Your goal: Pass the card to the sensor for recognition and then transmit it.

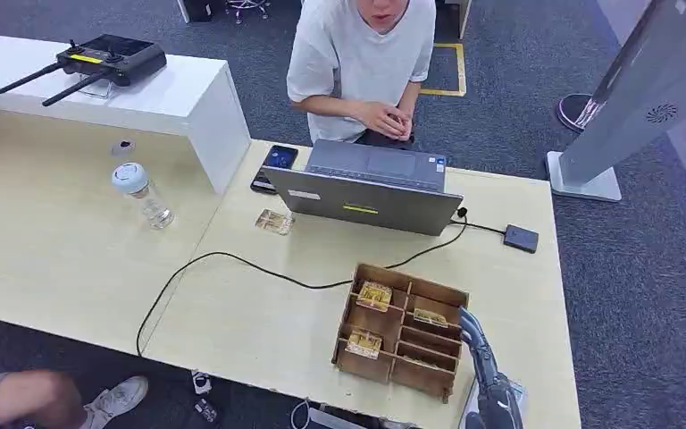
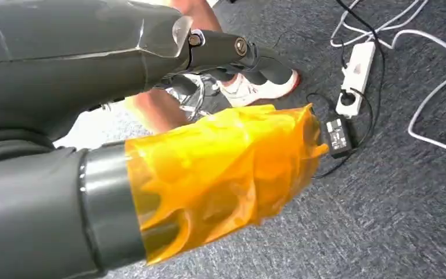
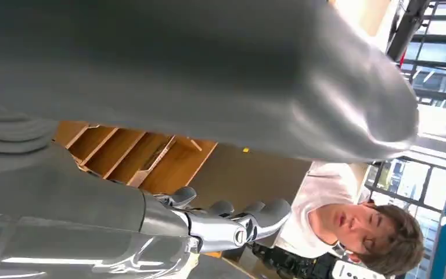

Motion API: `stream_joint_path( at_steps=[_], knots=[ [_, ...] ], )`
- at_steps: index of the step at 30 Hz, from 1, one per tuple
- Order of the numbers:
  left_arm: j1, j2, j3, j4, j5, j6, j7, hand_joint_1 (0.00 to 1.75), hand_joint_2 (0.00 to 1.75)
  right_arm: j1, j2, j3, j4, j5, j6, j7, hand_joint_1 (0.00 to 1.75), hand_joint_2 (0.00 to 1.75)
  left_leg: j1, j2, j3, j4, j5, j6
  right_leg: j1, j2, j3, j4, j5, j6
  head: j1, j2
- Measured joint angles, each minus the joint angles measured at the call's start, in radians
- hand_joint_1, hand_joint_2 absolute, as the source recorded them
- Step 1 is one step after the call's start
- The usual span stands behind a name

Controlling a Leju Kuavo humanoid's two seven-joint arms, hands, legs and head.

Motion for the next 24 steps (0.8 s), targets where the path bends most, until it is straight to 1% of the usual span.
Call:
stream_joint_path(
  at_steps=[11, 18, 24],
  knots=[
    [0.000, 0.000, 0.000, 0.000, -0.003, -0.004, 0.008, 0.00, 0.00, 0.000, 0.000, 0.000, 0.000, 0.006, 0.003, 0.000, 0.00, 0.00, 0.000, 0.000, 0.000, 0.000, 0.000, 0.000, 0.000, 0.000, 0.000, 0.000, 0.000, 0.000, 0.000, 0.000],
    [0.000, 0.000, 0.000, 0.000, -0.003, 0.001, -0.003, 0.00, 0.00, 0.000, 0.000, 0.000, 0.000, 0.010, 0.003, 0.000, 0.00, 0.00, 0.000, 0.000, 0.000, 0.000, 0.000, 0.000, 0.000, 0.000, 0.000, 0.000, 0.000, 0.000, 0.000, 0.000],
    [0.000, 0.000, 0.000, 0.000, -0.004, 0.001, 0.002, 0.00, 0.00, 0.000, 0.000, 0.000, 0.000, 0.011, 0.003, 0.000, 0.00, 0.00, 0.000, 0.000, 0.000, 0.000, 0.000, 0.000, 0.000, 0.000, 0.000, 0.000, 0.000, 0.000, 0.000, 0.000]
  ],
)
